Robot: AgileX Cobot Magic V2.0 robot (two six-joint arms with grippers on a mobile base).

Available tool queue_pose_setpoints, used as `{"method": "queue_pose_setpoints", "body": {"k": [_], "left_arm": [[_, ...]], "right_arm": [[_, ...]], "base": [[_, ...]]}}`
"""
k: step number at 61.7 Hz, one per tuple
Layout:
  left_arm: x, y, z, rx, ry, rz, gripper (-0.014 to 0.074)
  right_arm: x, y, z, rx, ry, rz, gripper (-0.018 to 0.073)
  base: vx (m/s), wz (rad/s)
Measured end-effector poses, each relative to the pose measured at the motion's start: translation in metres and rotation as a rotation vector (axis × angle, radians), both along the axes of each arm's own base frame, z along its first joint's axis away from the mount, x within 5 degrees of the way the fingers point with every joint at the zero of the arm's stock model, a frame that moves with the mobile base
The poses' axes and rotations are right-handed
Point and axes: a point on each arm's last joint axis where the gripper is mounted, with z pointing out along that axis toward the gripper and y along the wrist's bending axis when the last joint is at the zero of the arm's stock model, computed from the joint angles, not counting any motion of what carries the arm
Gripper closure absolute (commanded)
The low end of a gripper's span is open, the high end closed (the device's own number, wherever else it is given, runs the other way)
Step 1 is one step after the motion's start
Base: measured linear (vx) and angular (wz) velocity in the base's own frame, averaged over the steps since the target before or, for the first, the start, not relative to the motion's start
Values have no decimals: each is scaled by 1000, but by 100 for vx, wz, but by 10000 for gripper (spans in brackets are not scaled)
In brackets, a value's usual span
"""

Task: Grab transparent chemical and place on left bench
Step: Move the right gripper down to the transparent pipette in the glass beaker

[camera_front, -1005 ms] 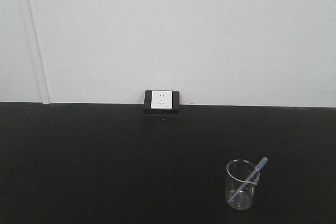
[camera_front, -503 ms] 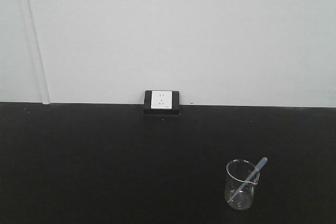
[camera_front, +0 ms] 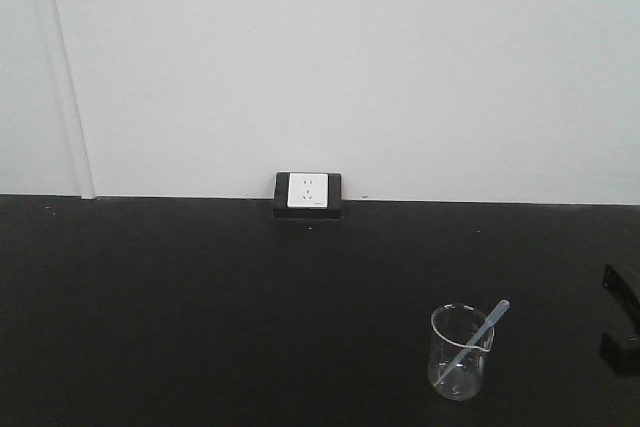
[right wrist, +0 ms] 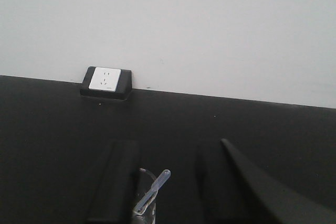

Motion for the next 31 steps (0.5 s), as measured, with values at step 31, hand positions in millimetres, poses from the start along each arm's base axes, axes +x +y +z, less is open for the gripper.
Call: {"method": "queue_pose_setpoints", "body": {"k": [31], "left_arm": [[0, 0, 0, 0, 0, 0, 600]], "right_arm": [[45, -1, -12, 186, -157, -68, -67]], "base": [[0, 0]]}}
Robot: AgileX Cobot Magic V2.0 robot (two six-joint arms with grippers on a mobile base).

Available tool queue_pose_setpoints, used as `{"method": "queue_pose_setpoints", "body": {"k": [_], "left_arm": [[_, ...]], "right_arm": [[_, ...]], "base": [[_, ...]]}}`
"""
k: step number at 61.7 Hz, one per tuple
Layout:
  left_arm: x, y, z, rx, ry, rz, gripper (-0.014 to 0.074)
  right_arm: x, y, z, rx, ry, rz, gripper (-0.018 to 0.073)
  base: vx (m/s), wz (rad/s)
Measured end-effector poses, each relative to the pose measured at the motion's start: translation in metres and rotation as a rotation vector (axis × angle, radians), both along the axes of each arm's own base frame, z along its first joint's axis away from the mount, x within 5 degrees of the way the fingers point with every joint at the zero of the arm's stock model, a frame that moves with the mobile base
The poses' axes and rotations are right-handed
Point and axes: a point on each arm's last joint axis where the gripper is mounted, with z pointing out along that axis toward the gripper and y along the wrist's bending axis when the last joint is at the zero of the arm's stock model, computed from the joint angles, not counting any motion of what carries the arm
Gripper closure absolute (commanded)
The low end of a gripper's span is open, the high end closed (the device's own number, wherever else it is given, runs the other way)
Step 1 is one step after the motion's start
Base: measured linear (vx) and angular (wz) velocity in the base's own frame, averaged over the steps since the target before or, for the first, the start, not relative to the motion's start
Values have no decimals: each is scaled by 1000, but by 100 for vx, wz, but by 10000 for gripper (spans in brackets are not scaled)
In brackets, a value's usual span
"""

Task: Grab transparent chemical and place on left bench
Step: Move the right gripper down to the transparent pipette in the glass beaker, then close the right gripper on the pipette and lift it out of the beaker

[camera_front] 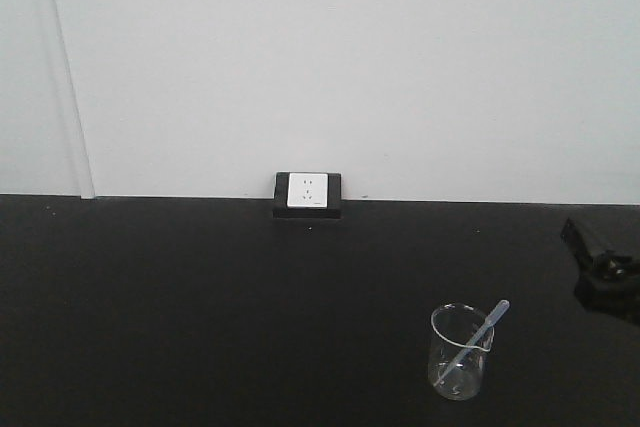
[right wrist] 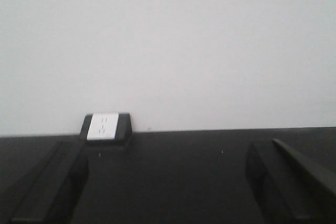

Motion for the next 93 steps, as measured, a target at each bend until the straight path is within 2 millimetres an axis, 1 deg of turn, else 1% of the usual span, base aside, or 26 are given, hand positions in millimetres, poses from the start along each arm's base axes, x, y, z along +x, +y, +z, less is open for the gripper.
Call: {"method": "queue_pose_setpoints", "body": {"k": [6, 13, 15, 25, 32, 39, 48, 56, 62, 65, 75, 81, 84, 93], "left_arm": [[0, 0, 0, 0, 0, 0, 600], [0, 0, 0, 0, 0, 0, 600], [0, 0, 0, 0, 0, 0, 600], [0, 0, 0, 0, 0, 0, 600], [0, 0, 0, 0, 0, 0, 600], [0, 0, 0, 0, 0, 0, 600], [0, 0, 0, 0, 0, 0, 600], [0, 0, 0, 0, 0, 0, 600], [0, 0, 0, 0, 0, 0, 600], [0, 0, 0, 0, 0, 0, 600], [0, 0, 0, 0, 0, 0, 600], [0, 0, 0, 0, 0, 0, 600], [0, 0, 0, 0, 0, 0, 600], [0, 0, 0, 0, 0, 0, 600]], "right_arm": [[20, -4, -13, 119, -49, -56, -36], [44, -5, -42, 203, -42, -93, -1], [52, -4, -54, 215, -21, -98, 6], [88, 2, -94, 269, 33, -78, 12], [112, 7, -115, 305, 56, -47, 12], [132, 13, -130, 316, 78, -9, 12], [150, 21, -149, 313, 115, 51, 19], [158, 23, -165, 342, 160, 57, 73], [158, 23, -173, 355, 190, 51, 160], [158, 23, -176, 358, 207, 48, 209], [158, 24, -177, 353, 226, 53, 426], [158, 25, -177, 346, 227, 63, 533], [158, 25, -177, 341, 228, 69, 573], [157, 27, -177, 304, 229, 93, 566]], "base": [[0, 0], [0, 0], [0, 0], [0, 0], [0, 0], [0, 0], [0, 0], [0, 0], [0, 0], [0, 0], [0, 0], [0, 0], [0, 0], [0, 0]]}}
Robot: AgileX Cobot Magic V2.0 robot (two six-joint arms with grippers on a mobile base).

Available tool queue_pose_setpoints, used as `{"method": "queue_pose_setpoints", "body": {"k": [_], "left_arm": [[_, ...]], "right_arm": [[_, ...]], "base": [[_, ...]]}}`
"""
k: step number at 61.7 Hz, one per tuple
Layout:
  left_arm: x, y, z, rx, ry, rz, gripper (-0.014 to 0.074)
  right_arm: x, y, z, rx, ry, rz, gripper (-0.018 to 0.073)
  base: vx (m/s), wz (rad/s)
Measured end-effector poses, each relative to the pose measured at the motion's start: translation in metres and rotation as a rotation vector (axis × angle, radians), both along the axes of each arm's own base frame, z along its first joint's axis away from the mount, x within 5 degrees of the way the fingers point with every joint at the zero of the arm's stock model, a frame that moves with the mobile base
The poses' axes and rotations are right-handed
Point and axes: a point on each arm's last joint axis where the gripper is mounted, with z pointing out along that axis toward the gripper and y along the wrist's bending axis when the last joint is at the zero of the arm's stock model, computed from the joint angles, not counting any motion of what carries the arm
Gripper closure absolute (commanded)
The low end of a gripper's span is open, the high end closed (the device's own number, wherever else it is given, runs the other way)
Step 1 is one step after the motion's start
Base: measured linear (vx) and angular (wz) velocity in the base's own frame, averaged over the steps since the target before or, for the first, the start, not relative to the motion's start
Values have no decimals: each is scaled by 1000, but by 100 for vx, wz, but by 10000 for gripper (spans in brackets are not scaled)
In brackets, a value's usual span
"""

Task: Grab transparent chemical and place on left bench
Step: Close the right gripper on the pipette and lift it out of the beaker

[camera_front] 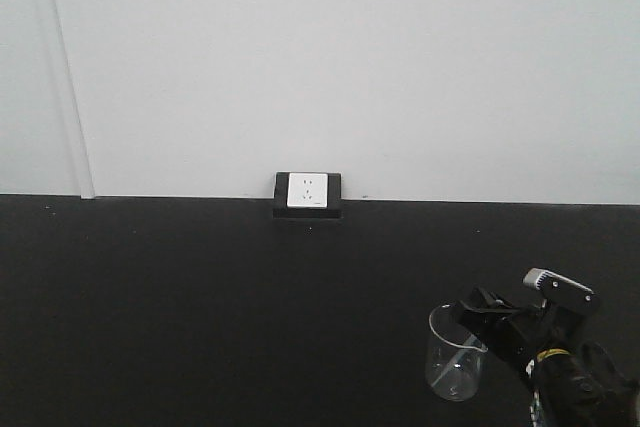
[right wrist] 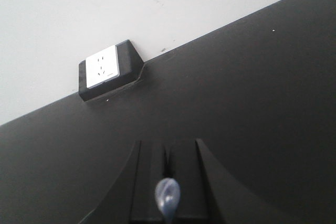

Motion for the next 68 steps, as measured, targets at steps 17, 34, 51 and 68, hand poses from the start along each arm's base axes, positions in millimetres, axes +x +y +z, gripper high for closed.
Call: {"method": "queue_pose_setpoints", "body": {"k": [17, 34, 51, 68], "left_arm": [[0, 0, 0, 0, 0, 0, 600], [0, 0, 0, 0, 0, 0, 600], [0, 0, 0, 0, 0, 0, 600], [0, 0, 0, 0, 0, 0, 600]], "right_arm": [[-4, 1, 39, -168, -104, 34, 564], [-36, 1, 126, -312, -133, 85, 564], [-108, -14, 203, -470, -21, 55, 564], [-192, -16, 223, -503, 7, 64, 564]], "base": [[0, 0], [0, 0], [0, 0], [0, 0]]}}
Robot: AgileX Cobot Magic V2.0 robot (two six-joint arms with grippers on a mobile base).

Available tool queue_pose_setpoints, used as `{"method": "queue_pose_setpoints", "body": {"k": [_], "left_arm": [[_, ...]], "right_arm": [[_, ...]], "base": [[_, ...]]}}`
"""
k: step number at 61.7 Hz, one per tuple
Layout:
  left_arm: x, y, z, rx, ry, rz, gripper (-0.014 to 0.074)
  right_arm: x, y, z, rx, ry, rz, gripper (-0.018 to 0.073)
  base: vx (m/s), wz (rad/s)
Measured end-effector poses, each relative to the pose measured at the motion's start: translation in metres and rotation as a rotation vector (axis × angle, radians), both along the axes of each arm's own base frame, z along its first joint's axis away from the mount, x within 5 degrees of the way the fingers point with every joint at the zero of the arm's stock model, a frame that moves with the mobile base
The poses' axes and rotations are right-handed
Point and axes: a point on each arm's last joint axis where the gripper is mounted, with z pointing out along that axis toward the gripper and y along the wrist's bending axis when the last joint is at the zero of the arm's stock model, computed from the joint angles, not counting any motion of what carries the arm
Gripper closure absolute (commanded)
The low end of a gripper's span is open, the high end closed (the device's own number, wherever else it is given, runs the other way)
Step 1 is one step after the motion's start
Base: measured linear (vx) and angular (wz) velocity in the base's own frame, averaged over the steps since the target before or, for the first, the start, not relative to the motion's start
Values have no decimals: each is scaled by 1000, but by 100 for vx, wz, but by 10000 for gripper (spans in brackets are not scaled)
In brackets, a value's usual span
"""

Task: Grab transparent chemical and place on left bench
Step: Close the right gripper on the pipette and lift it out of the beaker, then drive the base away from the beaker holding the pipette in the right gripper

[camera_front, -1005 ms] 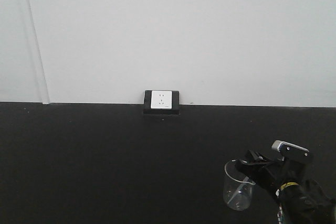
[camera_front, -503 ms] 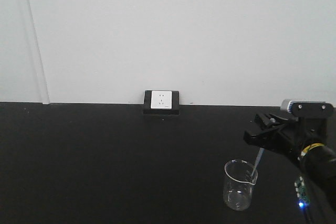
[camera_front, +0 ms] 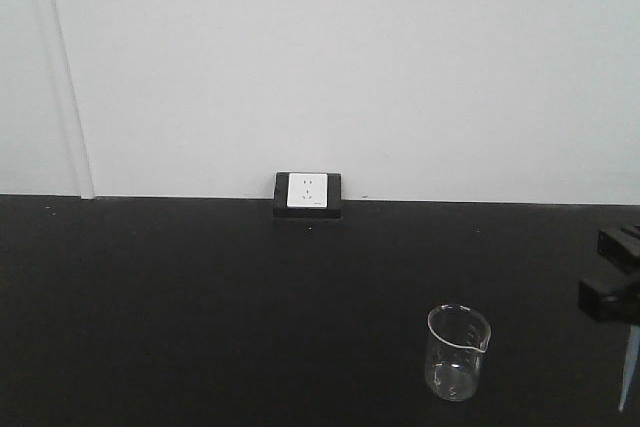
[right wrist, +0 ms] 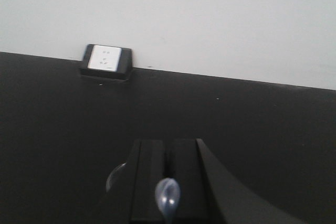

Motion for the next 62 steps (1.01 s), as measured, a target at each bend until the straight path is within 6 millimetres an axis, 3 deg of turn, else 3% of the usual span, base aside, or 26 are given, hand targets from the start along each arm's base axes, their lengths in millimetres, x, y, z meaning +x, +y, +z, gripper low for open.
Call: {"method": "queue_pose_setpoints", "body": {"k": [14, 28, 62], "left_arm": [[0, 0, 0, 0, 0, 0, 600], [0, 0, 0, 0, 0, 0, 600], [0, 0, 0, 0, 0, 0, 600]], "right_arm": [[-47, -7, -14, 12, -38, 9, 564], [-73, -12, -26, 17, -62, 4, 564], [-79, -15, -33, 11, -33, -7, 564]], "base": [[0, 0], [0, 0], [0, 0]]}}
